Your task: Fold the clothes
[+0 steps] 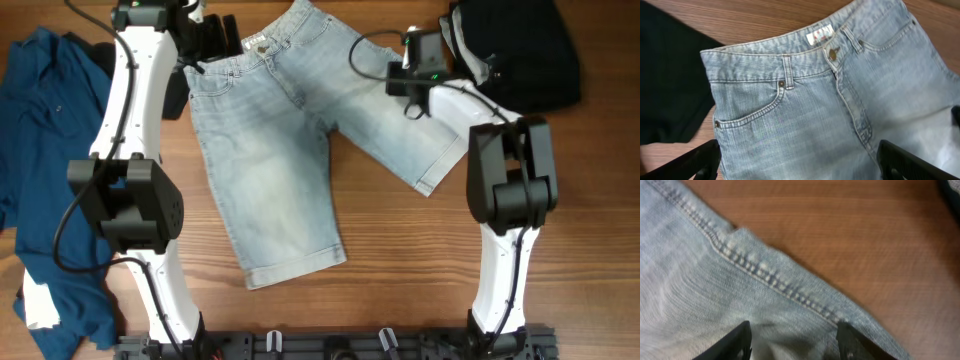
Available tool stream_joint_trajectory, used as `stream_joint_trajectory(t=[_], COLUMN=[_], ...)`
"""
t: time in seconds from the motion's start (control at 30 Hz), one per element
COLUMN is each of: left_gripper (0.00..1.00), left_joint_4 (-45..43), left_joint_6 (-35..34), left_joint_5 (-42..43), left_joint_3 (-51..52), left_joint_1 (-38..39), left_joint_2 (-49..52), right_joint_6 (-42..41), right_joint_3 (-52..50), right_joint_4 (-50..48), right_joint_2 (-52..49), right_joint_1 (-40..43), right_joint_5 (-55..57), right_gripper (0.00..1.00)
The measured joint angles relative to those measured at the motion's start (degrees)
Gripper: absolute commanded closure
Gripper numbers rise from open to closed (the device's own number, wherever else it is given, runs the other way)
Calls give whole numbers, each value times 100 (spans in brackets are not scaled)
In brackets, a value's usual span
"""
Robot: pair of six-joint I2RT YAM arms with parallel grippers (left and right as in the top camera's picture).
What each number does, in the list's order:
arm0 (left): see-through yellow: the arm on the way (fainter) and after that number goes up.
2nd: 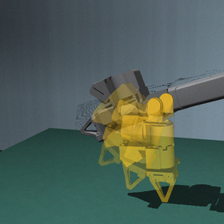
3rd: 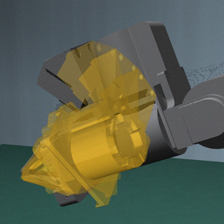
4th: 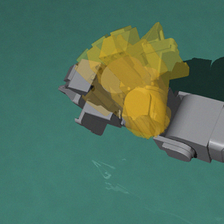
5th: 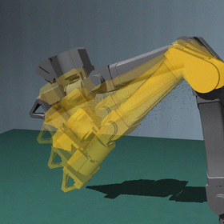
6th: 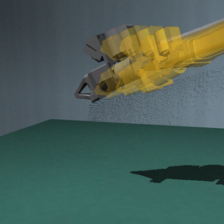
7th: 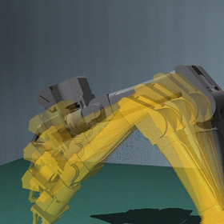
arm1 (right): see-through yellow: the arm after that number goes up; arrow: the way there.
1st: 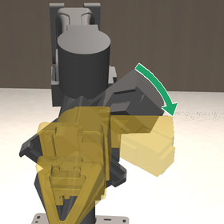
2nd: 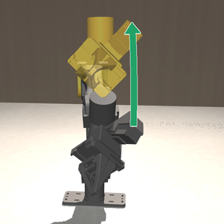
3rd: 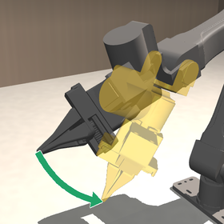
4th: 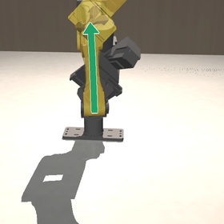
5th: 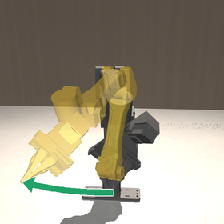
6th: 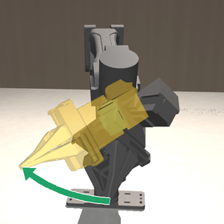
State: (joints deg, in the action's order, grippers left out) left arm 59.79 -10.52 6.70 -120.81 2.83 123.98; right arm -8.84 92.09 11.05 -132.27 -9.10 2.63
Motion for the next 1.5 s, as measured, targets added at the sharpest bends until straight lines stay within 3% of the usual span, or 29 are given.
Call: stream_joint_trajectory(t=[0.07,0.2,0.33,0.6,0.8,0.97,1.27,1.5], left_gripper=[0,0,0,0,0,0,0,0], left_joint_4=[-2,-125,-723,-734,-684,-667,-662,-566], left_joint_6=[0,0,446,1008,1049,1051,1049,1054], left_joint_5=[2,-4,-138,-214,-223,-219,-168,177], left_joint_3=[0,0,0,0,0,0,0,0], left_joint_1=[59,85,48,-522,-1360,-1569,-1565,-1554], left_joint_2=[44,212,258,258,260,260,260,258], right_joint_6=[83,533,767,789,566,120,-1329,-1755], right_joint_3=[343,1067,2304,2625,1829,741,-433,-1285], right_joint_4=[304,1574,3995,6402,6492,6131,5855,5200], right_joint_2=[-142,-278,-291,466,479,479,804,1305], right_joint_1=[173,267,160,-1012,-2116,-2734,-2927,-2758], right_joint_5=[-227,-446,-1058,-1681,-1547,-1213,-317,-361], right_gripper=[38,3,0,0,0,2,0,0])
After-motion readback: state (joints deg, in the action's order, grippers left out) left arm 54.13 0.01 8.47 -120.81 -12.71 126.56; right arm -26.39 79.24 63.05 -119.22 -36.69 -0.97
